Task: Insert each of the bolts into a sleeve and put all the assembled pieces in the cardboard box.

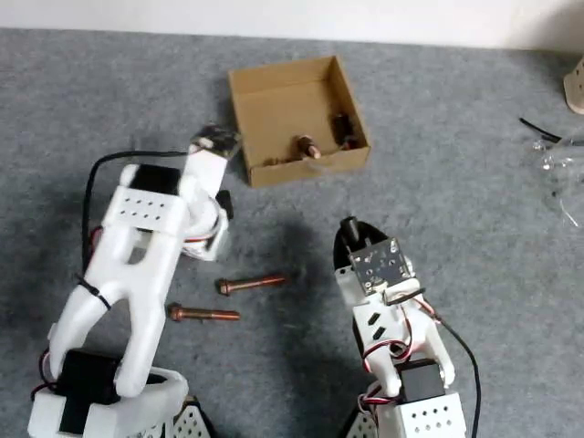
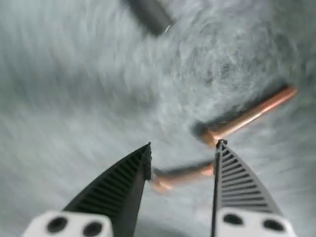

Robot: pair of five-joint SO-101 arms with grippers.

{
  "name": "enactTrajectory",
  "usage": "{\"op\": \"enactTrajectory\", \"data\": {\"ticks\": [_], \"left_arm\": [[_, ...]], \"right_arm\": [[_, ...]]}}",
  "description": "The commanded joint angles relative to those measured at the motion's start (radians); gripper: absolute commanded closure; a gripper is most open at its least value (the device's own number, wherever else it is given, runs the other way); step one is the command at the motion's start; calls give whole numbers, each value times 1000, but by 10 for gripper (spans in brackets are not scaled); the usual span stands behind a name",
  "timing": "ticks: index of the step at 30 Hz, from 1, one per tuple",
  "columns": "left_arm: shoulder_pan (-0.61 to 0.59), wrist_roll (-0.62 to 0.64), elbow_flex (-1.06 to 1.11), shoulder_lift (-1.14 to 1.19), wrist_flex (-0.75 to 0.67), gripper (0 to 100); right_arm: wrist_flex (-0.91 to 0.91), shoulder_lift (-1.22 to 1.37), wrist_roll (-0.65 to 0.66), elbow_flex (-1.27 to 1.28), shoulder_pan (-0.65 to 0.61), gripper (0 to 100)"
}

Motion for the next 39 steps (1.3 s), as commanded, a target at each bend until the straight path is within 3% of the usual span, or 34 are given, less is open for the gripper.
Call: {"op": "enactTrajectory", "data": {"ticks": [1, 6, 11, 23, 32, 39], "left_arm": [[130, 569, 12, -2, 35, 800], [231, 825, 139, -8, 34, 800], [197, 1008, 117, -8, 44, 796], [-70, 1013, 134, -1, 172, 796], [-31, 1016, 283, -1, 57, 796], [-28, 1017, 297, 1, 43, 796]], "right_arm": [[-44, -4, 9, 94, 16, 993], [-44, -4, 9, 94, 18, 993], [-44, -4, 9, 94, 19, 993], [-44, -4, 9, 94, 19, 993], [-44, -4, 9, 94, 19, 993], [-44, -4, 9, 94, 19, 993]]}}
